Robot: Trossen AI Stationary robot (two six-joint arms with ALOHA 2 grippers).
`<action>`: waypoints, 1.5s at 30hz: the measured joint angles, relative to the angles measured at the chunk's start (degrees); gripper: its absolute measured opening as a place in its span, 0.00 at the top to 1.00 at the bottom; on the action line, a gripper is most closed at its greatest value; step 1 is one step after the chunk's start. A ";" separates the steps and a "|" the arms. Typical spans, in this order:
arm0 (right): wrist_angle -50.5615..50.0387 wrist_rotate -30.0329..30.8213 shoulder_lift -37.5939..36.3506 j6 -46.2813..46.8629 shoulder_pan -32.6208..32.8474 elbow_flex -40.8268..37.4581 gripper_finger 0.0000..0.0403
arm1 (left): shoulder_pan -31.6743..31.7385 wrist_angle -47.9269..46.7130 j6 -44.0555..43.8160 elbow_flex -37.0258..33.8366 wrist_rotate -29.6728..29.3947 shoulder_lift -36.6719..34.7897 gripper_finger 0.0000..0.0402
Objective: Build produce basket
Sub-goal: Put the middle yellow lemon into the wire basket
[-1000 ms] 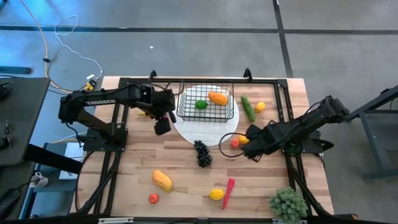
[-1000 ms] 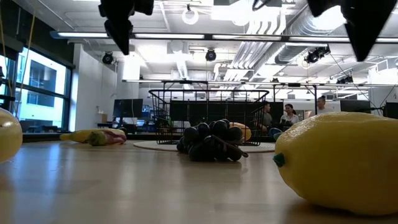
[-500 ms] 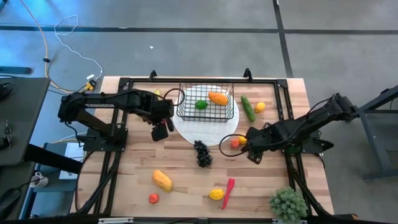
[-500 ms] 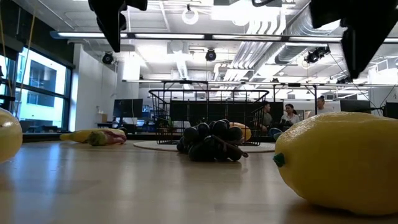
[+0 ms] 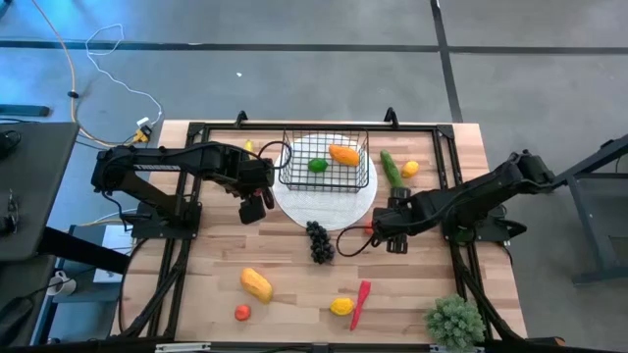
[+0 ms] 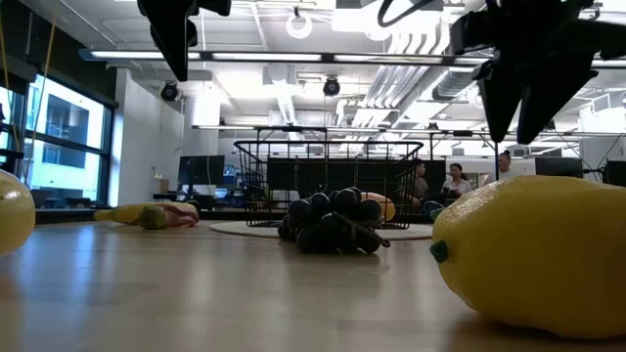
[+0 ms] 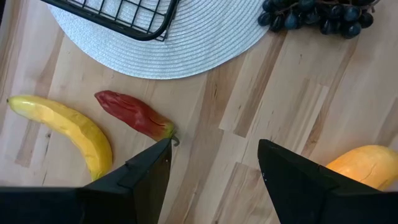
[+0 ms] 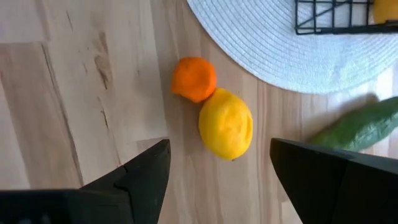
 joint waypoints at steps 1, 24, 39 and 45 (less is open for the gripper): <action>0.25 0.03 0.47 -0.58 -0.20 0.00 0.36 | 0.00 0.00 0.02 0.00 0.00 0.00 0.43; 10.20 0.01 5.65 3.13 -6.31 -10.01 0.36 | 0.02 0.02 2.58 0.00 -0.20 0.00 0.43; 19.10 -7.72 5.65 -0.42 -12.85 -17.51 0.39 | 0.04 0.04 2.45 0.00 -0.20 0.00 0.43; 19.84 -7.83 5.65 -0.43 -12.85 -17.49 0.59 | 0.05 0.07 2.43 0.00 -0.17 0.00 0.43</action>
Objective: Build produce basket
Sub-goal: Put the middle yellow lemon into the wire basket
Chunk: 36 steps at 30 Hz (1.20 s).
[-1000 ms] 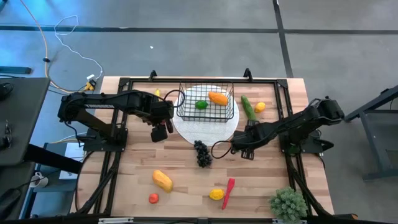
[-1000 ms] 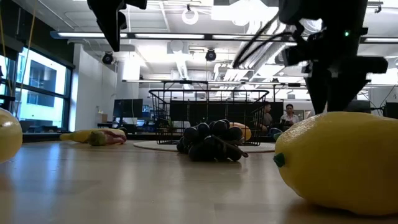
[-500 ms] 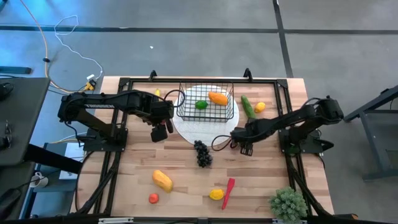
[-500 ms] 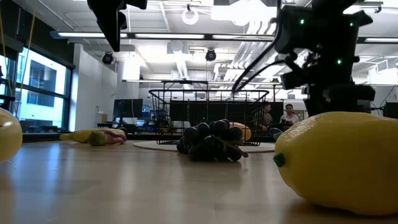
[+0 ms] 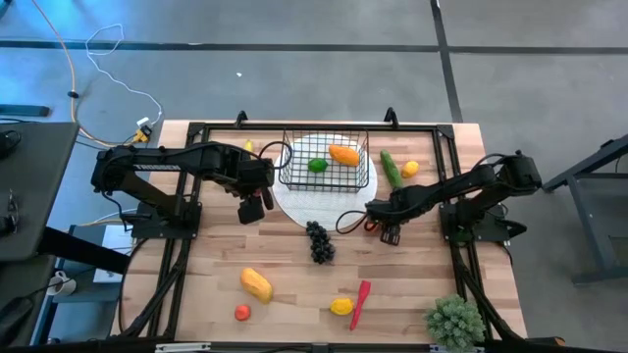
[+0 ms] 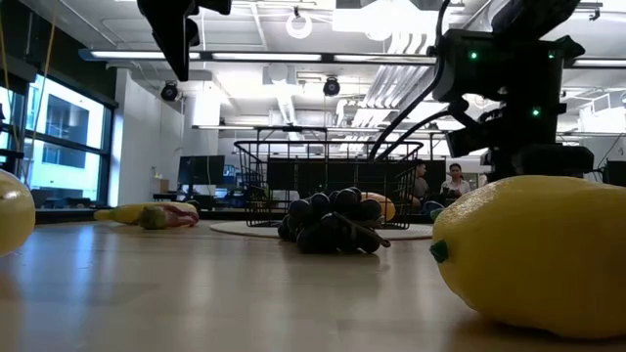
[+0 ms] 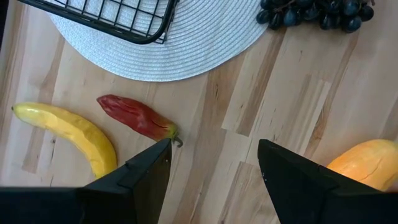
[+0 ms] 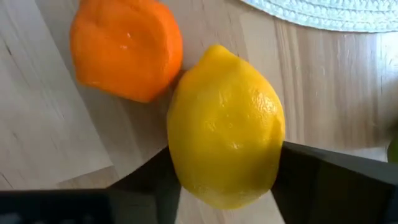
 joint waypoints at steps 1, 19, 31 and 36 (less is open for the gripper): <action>-0.03 -0.07 0.00 0.00 0.02 0.02 0.63 | 0.01 0.00 0.00 0.00 0.00 0.00 0.43; -10.15 -2.89 -13.05 25.65 2.73 2.38 0.70 | 2.53 0.11 -0.44 0.00 -6.25 0.00 0.43; -13.30 8.17 -15.93 25.31 1.19 19.74 0.70 | 11.27 2.88 2.62 0.00 -8.46 0.00 0.43; -11.41 13.64 -15.93 21.00 -2.80 25.29 0.70 | 15.04 8.67 4.93 0.00 -8.38 0.00 0.43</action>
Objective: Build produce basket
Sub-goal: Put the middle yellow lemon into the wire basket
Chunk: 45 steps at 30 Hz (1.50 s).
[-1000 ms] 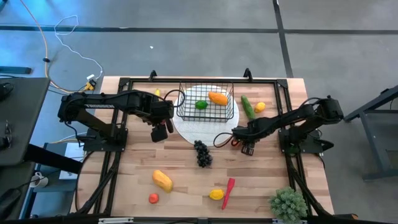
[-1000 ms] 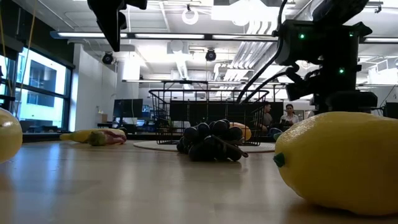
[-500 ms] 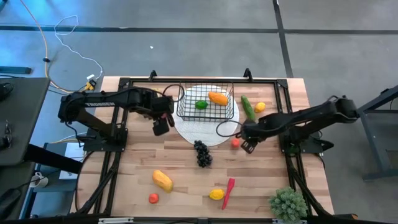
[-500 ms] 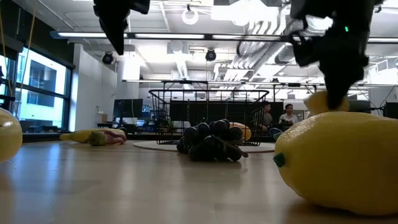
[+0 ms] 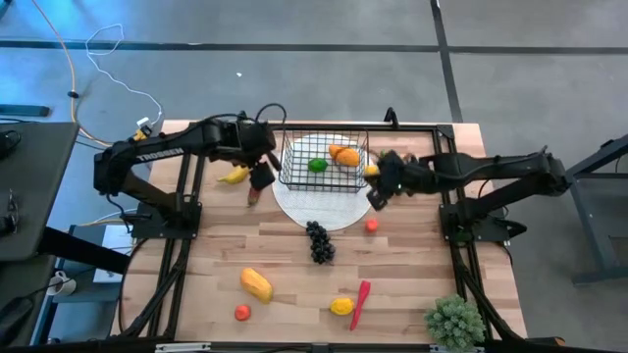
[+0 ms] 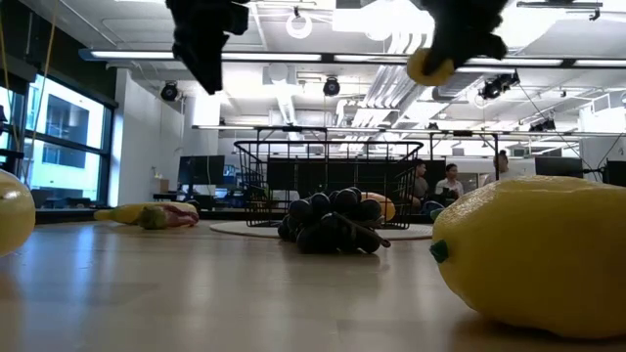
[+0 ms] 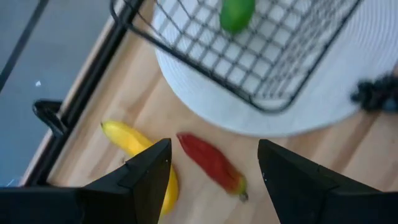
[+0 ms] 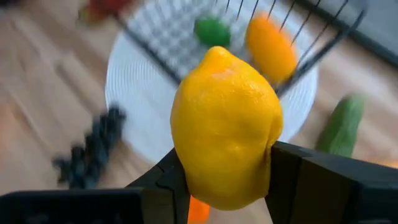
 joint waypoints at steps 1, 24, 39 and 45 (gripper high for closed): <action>1.16 0.68 0.00 -1.20 -1.00 0.51 0.70 | 0.72 1.19 0.67 0.00 0.01 0.00 0.43; 38.40 -4.25 14.29 -16.15 -17.49 1.25 0.70 | 15.47 0.24 5.31 0.00 8.14 -4.13 0.43; 38.60 -12.66 28.59 -11.85 -21.93 1.25 0.70 | 16.14 -4.98 -2.54 -0.08 13.51 -5.22 0.43; 38.62 -16.68 30.78 -11.84 -22.31 1.25 0.70 | 15.51 -5.60 -11.44 -5.19 14.30 -5.25 0.43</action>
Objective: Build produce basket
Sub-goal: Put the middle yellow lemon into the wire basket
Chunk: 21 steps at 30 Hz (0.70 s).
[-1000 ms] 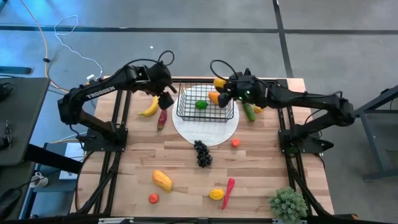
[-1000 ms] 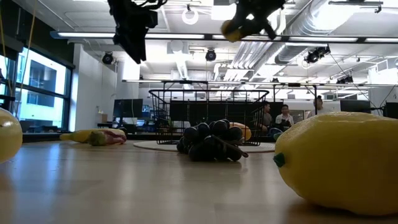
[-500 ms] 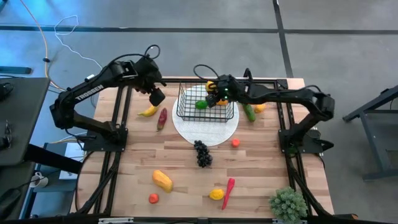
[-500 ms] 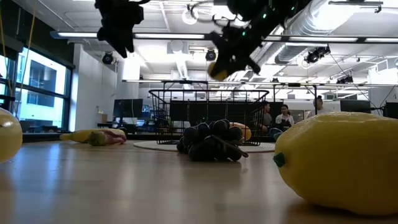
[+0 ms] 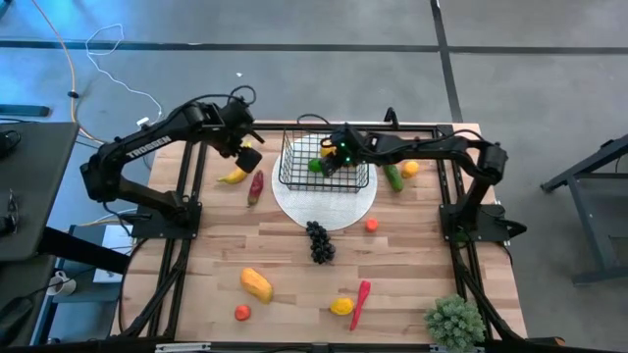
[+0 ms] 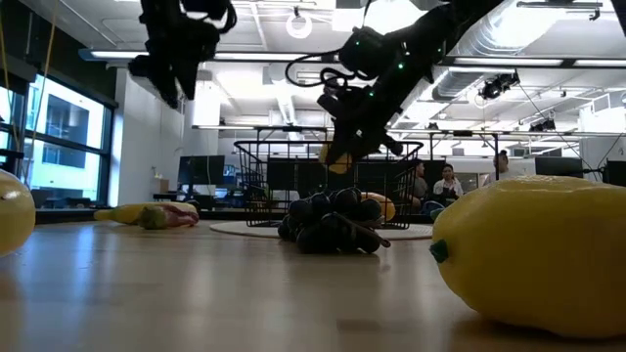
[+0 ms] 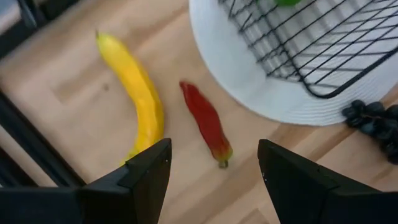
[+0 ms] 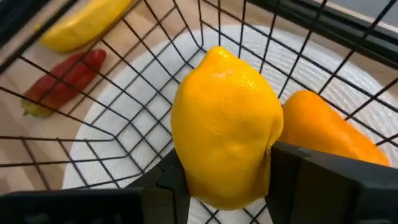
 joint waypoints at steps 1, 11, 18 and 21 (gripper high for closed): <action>-0.20 -0.42 0.14 0.04 0.00 0.00 0.70 | -0.39 0.03 -1.38 -1.17 0.35 0.00 0.43; -2.81 -2.42 0.56 -0.09 -0.30 -0.02 0.70 | -5.47 7.43 -13.54 -12.63 0.65 0.00 0.43; -3.28 -2.97 0.56 1.42 -0.61 -0.02 0.67 | -8.09 17.30 -20.33 -20.34 0.50 0.02 0.43; -3.35 -2.94 0.56 1.42 -0.61 -0.02 0.62 | -8.47 20.30 -22.82 -23.12 0.48 0.02 0.43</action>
